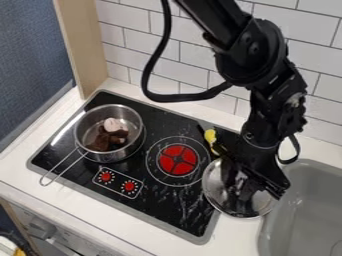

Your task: Put the silver lid on the right side burner

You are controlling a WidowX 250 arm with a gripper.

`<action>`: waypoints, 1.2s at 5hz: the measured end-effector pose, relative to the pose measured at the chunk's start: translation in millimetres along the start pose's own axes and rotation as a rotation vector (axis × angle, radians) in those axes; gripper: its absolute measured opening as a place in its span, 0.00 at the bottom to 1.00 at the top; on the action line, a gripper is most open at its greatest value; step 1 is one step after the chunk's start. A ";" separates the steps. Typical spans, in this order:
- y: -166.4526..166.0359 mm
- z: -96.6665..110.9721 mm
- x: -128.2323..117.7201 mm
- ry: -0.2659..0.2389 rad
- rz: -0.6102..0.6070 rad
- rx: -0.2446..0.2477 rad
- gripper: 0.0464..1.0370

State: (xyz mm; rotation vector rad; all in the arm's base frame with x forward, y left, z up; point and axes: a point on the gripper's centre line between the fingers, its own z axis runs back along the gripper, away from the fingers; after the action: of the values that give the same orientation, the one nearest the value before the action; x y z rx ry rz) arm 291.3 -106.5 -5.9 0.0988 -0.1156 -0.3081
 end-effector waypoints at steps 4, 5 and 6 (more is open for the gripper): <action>-4.2 -1.9 0.3 0.032 0.005 -0.028 0.01; -5.8 2.6 -6.6 0.080 0.008 -0.054 0.01; -2.0 28.1 -7.5 0.014 0.051 -0.066 0.01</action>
State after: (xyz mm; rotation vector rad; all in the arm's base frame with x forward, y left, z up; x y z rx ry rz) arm 280.0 -108.3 20.9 0.0328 -0.0936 -0.2603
